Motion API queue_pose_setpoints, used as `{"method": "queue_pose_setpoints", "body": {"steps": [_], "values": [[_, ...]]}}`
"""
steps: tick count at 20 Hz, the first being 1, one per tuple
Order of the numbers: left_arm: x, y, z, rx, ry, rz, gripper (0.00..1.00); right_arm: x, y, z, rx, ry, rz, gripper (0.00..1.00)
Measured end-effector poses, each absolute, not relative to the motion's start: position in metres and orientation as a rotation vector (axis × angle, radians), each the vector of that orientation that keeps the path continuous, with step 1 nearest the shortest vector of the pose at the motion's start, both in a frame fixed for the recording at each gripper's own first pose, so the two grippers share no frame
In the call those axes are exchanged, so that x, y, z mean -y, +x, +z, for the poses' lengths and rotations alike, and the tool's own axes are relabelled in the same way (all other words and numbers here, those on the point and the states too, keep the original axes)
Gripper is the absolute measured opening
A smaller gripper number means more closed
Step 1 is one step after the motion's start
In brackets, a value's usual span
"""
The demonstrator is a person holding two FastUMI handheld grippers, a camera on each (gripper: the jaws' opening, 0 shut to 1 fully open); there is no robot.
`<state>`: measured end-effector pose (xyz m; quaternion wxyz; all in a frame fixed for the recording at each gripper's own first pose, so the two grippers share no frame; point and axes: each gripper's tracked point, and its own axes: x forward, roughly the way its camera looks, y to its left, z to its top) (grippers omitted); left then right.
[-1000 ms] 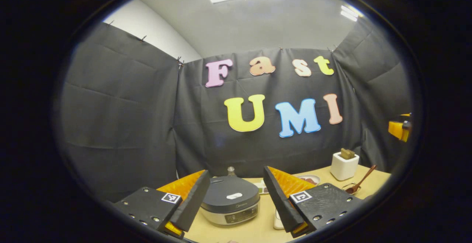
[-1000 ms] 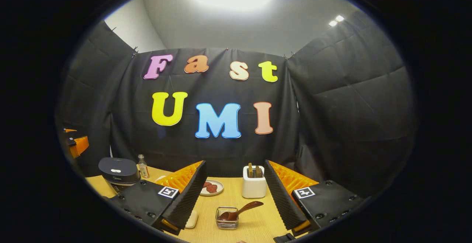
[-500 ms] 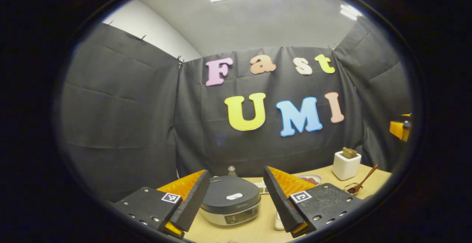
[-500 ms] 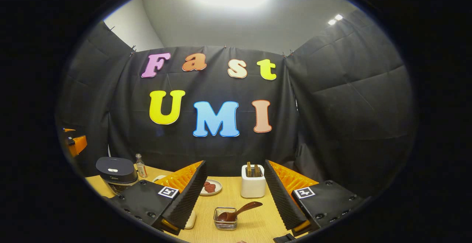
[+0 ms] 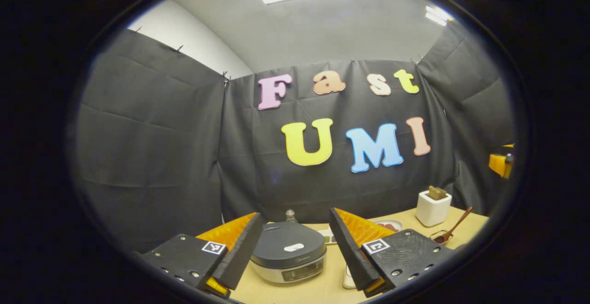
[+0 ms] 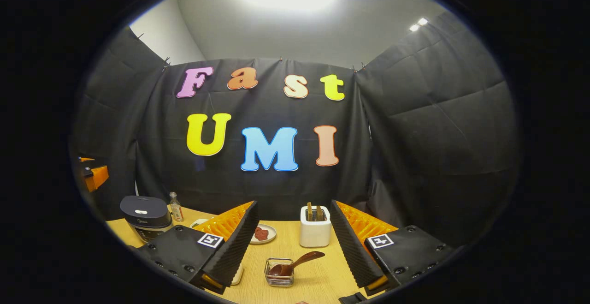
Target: Close the left gripper, press the button to open the rice cooker; take a wooden spoon from the chopstick holder with the right hand, scoop a spoonful of rice and pour it into the rice cooker, then put the wooden spoon back into the chopstick holder.
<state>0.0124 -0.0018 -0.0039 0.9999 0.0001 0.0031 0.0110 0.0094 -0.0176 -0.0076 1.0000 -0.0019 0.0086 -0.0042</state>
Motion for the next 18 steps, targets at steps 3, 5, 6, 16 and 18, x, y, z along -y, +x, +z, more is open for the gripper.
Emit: {"method": "queue_pose_setpoints", "body": {"steps": [3, 5, 6, 16, 18], "values": [[0.001, 0.01, 0.003, 0.009, 0.01, 0.039, 0.92, 0.024, 0.006, -0.009, -0.019, -0.01, -0.003, 0.98], [0.003, 0.009, 0.002, 0.005, 0.021, 0.045, 0.91, 0.029, 0.004, -0.011, -0.019, -0.015, 0.005, 0.98], [0.005, 0.01, 0.003, 0.006, 0.025, 0.048, 0.91, 0.032, 0.003, -0.012, -0.018, -0.016, 0.011, 0.98], [0.01, 0.027, -0.001, -0.022, -0.016, 0.061, 0.46, 0.05, 0.004, -0.029, -0.04, -0.035, 0.072, 0.98], [0.002, 0.037, -0.011, -0.037, -0.021, 0.072, 0.33, 0.047, 0.005, -0.03, -0.042, -0.028, 0.068, 0.98]]}}
